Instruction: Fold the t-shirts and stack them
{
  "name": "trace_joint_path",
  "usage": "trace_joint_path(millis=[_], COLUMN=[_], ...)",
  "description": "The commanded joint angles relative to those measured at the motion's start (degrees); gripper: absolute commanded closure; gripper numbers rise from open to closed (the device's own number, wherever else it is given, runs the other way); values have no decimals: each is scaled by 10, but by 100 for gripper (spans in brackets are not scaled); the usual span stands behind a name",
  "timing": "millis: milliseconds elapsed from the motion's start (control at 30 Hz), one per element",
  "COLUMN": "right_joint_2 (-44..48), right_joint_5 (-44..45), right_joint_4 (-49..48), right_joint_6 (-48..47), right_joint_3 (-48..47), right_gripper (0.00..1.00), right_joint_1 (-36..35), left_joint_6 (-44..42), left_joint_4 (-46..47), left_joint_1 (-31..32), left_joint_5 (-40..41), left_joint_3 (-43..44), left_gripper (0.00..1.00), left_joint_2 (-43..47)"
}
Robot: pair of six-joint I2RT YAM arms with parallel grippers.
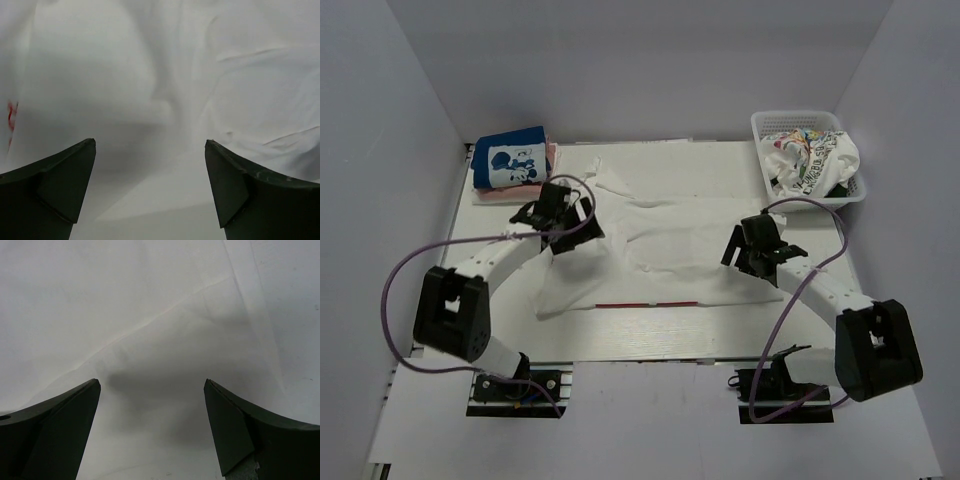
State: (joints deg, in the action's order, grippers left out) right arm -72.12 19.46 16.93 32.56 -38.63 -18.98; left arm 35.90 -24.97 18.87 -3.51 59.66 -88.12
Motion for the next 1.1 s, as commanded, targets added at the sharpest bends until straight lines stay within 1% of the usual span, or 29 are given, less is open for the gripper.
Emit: trace_joint_path(millis=[0, 100, 133, 233, 333, 367, 433, 467, 500, 533, 567, 600, 633, 667, 700, 733, 767, 833, 867, 933, 967, 1000, 1033, 1067], right_joint_2=[-31, -49, -50, -44, -26, -19, 21, 55, 70, 82, 91, 122, 130, 140, 142, 143, 143, 149, 153, 175, 180, 184, 184, 180], right_joint_5=[-18, -35, -44, -53, -38, -38, -45, -52, -60, -71, -77, -81, -109, -122, -134, -149, -149, -131, -129, -116, -109, -106, -103, -98], right_joint_4=[-30, -30, -29, -21, 23, 31, 60, 65, 86, 89, 98, 112, 111, 103, 99, 95, 95, 103, 102, 87, 70, 60, 41, 23], right_joint_6=[3, 15, 27, 42, 71, 86, 92, 104, 109, 111, 115, 116, 108, 99, 69, 64, 59, 38, 35, 10, -1, -6, -16, -19], right_joint_3=[-20, -1, 18, 54, 73, 86, 107, 114, 124, 135, 138, 145, 147, 152, 149, 146, 143, 118, 110, 92, 88, 72, 59, 50], right_gripper=[10, 10, 10, 10, 10, 10, 10, 10, 10, 10, 10, 10, 10, 10, 10, 10, 10, 10, 10, 10, 10, 10, 10, 10], right_joint_1=[1, -1, 0, 1, -2, -2, -3, -1, -2, -3, -3, -3, -3, -3, -4, -4, -5, -5, -6, -4, -4, -4, -4, -5], left_joint_6=[33, 64, 92, 147, 180, 197, 210, 226, 232, 239, 239, 239, 239, 239, 239, 239, 232, 232, 232, 223, 212, 201, 177, 160], left_joint_4=[-3, -24, -35, -83, -128, -128, -116, -123, -135, -180, -206, -236, -264, -311, -332, -350, -350, -362, -362, -371, -364, -345, -333, -317], left_joint_1=[-6, -6, -6, -6, -1, -1, -1, -1, -1, -1, -1, -1, -1, -1, -1, -1, 5, 5, 5, 5, 5, 5, 5, 5], left_joint_5=[18, 32, 40, 49, 17, -21, -70, -95, -95, -89, -89, -89, -82, -82, -82, -82, -103, -110, -90, -46, -8, 13, 48, 64], left_joint_3=[-99, -180, -213, -273, -322, -335, -377, -386, -393, -393, -393, -382, -369, -364, -364, -357, -357, -341, -330, -275, -252, -197, -169, -142], left_gripper=[0, 0, 0, 0, 0, 0, 0, 0, 0, 0, 0, 0, 0, 0, 0, 0, 0, 0, 0, 0, 0, 0, 0, 0], left_joint_2=[57, 90, 95, 109, 135, 145, 181, 194, 206, 217, 243, 258, 274, 291, 328, 343, 359, 378, 378, 359, 328, 309, 288, 266])
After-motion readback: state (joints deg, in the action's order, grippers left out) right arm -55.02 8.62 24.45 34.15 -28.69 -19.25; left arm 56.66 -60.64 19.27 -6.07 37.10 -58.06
